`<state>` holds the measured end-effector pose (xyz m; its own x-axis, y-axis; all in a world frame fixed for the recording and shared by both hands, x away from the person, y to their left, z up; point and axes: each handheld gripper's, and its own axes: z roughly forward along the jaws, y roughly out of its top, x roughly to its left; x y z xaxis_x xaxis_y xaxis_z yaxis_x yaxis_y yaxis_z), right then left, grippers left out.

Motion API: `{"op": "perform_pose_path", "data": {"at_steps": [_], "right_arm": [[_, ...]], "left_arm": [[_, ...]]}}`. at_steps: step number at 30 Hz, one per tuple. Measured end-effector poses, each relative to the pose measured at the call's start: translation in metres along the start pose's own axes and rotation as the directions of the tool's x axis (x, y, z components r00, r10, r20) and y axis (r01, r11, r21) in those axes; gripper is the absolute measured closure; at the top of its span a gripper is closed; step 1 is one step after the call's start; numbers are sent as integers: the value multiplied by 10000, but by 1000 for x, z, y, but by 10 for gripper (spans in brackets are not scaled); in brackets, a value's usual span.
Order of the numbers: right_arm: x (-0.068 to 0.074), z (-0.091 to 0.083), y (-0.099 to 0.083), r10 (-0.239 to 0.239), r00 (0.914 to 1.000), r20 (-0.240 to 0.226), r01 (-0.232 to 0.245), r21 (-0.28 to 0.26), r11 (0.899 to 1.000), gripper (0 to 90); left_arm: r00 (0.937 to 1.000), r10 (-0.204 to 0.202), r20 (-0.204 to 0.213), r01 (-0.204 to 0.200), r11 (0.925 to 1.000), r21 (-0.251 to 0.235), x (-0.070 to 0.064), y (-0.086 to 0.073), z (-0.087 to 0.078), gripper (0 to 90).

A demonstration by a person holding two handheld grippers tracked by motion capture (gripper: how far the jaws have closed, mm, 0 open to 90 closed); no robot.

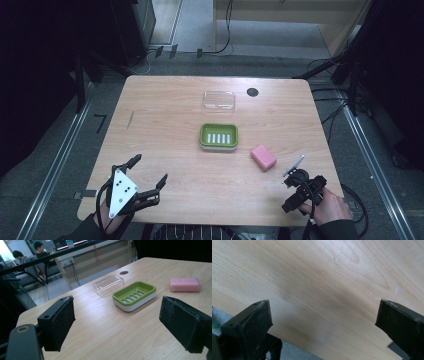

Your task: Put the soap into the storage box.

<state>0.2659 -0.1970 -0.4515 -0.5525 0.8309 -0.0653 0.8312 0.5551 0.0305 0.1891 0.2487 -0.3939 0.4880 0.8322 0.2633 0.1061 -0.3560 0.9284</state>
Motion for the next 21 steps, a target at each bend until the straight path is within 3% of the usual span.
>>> {"op": "perform_pose_path", "data": {"at_steps": [5,11,14,17,20,21], "right_arm": [[1,-1,2,-53,9999,124,54,-116,9999,1],[2,0,4,-203,9996,176,208,-281,9994,1],[3,0,7,-304,9992,242,312,-369,9988,1],[5,1,12,-475,9987,197,483,-419,9980,1],[6,0,14,-471,9987,213,480,-447,9978,1],[7,-1,15,-436,9987,248,448,-494,9978,1]], "left_arm": [[9999,-141,-63,141,9999,-25,1,0,0,132],[9999,121,6,-121,9999,92,-2,1,1,132],[9999,-95,-102,95,9999,60,0,1,-1,132],[9999,-81,-67,81,10000,43,-1,1,0,133],[9998,187,88,-189,9996,215,-2,0,2,133],[10000,54,43,-55,9998,206,-1,1,1,133]]}}
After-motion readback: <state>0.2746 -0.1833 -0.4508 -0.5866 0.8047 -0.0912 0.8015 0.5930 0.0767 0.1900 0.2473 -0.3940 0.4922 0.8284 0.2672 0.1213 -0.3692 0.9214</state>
